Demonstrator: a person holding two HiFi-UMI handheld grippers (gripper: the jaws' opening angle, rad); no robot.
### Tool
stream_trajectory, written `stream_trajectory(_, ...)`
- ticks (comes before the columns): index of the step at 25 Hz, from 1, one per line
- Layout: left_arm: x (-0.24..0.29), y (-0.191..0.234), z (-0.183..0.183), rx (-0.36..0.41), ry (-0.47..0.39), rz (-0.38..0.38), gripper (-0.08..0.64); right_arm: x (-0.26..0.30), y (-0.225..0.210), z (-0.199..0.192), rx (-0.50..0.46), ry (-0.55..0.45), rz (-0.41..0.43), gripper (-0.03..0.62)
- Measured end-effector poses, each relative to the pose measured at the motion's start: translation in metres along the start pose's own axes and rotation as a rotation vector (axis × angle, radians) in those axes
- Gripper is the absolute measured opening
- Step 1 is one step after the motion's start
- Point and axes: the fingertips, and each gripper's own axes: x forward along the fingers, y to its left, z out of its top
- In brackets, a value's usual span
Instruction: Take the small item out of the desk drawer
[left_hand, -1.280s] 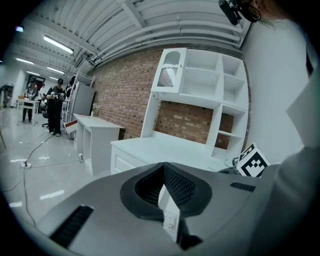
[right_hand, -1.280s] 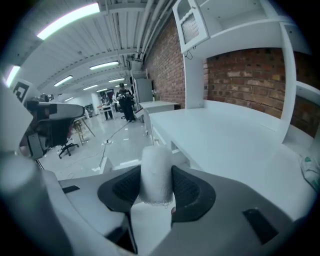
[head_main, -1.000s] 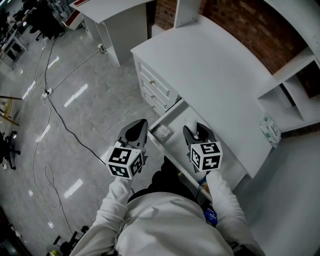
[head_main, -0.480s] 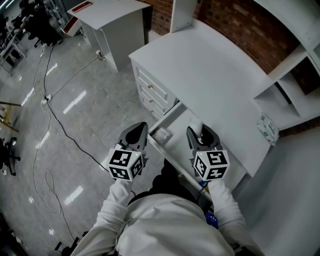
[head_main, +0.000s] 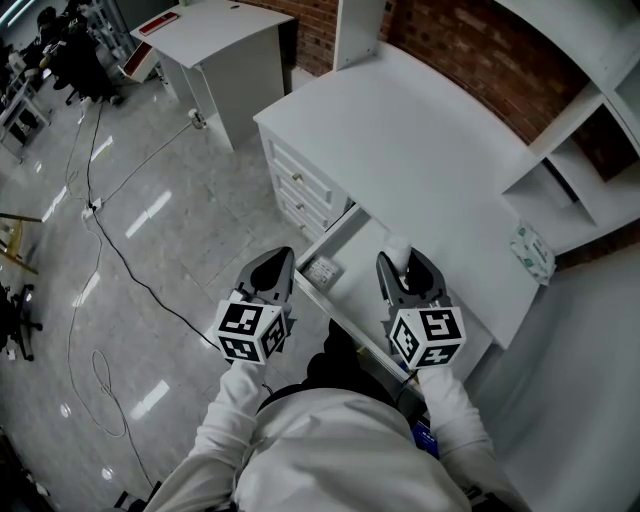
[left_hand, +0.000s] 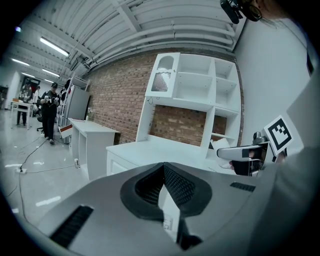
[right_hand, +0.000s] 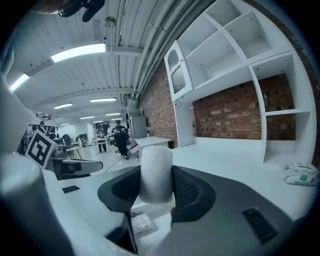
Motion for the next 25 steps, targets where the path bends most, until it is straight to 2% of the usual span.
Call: stream_trajectory(25,-0.004,-0.015,0.002,0.019,-0.007,-0.018,0.018,-0.034,-0.012,0.030,0.029,-0.135,-0.055,0.201)
